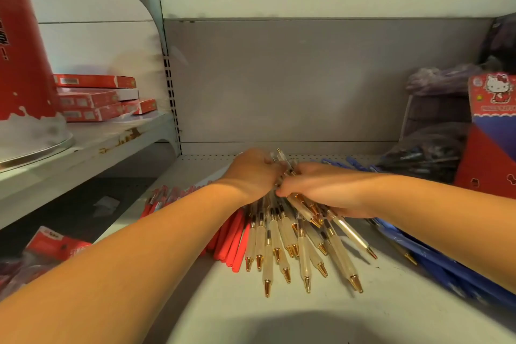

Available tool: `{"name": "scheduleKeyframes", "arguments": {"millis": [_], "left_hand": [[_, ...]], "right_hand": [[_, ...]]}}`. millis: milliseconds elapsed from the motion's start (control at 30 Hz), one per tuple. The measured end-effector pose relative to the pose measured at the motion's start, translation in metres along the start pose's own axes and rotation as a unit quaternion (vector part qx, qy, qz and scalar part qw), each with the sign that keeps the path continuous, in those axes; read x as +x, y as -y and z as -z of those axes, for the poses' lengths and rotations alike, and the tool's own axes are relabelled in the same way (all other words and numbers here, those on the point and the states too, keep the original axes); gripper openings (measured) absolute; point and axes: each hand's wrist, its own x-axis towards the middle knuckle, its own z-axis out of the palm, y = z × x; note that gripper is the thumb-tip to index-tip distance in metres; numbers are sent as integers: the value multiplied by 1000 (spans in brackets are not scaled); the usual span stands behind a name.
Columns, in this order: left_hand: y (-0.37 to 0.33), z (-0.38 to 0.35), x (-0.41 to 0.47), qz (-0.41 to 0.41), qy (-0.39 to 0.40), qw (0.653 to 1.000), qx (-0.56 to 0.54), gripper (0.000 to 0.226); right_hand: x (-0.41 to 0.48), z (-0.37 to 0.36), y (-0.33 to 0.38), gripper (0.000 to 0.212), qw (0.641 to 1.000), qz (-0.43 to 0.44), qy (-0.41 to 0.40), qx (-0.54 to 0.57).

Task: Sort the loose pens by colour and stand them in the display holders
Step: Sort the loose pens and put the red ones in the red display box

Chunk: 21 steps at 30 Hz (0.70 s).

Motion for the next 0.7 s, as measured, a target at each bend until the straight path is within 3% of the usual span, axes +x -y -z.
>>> {"name": "scheduleKeyframes", "arguments": {"millis": [67, 167, 333, 500, 700], "left_hand": [[1, 2, 1, 6, -2, 1000, -24, 43], [2, 6, 2, 13, -19, 998, -59, 41], [7, 9, 4, 44, -27, 994, -97, 25], [9, 6, 4, 84, -22, 991, -105, 62], [7, -2, 3, 74, 4, 997, -22, 47]], "right_hand": [[0, 1, -3, 18, 993, -4, 23, 120], [-2, 4, -6, 21, 979, -15, 40, 201], [-4, 5, -8, 15, 982, -18, 47, 180], [-8, 6, -10, 23, 990, 0, 49, 133], [-15, 6, -8, 38, 992, 7, 39, 118]]}}
